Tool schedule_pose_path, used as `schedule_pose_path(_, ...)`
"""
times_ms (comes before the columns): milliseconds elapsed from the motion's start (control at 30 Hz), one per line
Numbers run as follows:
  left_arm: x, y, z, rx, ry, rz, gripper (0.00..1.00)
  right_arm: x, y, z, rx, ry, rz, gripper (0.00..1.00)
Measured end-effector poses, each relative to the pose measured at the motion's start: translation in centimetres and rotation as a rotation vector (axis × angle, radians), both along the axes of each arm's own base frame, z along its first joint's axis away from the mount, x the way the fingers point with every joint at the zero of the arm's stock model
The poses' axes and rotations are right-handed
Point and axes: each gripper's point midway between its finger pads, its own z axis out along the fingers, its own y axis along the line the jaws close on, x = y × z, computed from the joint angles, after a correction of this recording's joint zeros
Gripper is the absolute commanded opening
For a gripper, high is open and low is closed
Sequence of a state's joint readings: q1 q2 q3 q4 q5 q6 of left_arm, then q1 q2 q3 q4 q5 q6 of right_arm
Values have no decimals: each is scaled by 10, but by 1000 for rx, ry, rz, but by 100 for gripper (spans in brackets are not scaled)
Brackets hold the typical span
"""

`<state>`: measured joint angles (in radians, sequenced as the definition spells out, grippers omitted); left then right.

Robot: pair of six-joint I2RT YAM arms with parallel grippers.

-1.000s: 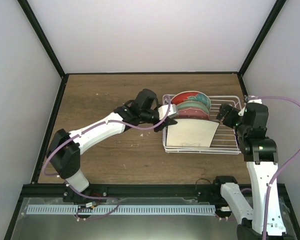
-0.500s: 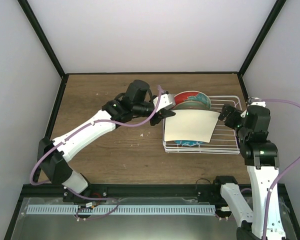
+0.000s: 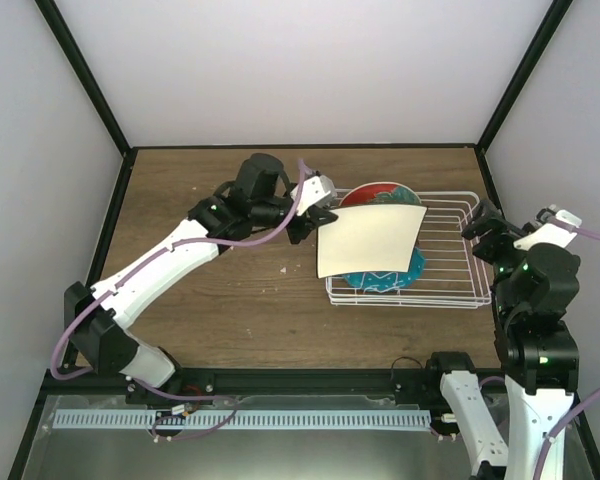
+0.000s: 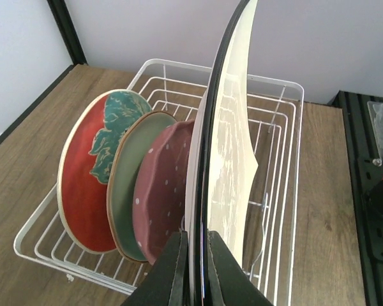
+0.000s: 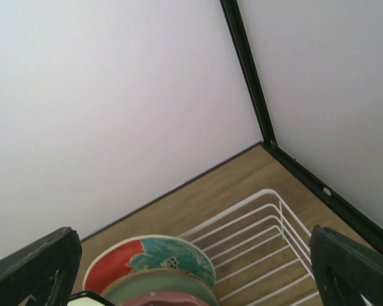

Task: Unload the plates from the dish rack

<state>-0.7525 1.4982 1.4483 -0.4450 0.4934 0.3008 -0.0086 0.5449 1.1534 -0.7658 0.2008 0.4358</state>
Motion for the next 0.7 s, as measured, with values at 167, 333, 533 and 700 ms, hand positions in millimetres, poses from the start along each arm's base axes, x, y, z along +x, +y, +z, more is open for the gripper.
schedule_pose_path(167, 9, 13, 14, -49, 72, 52, 4, -3, -4, 13, 8, -42, -23, 100)
schedule_pose_path(333, 49, 52, 65, -219, 157, 180, 4, 0, -5, 11, 17, -33, -35, 100)
schedule_pose_path(533, 99, 127, 130, -462, 163, 382, 4, 2, -5, 9, 24, -27, -36, 100)
schedule_pose_path(700, 114, 174, 149, -599, 207, 475, 4, 5, -5, 4, 24, -16, -35, 100)
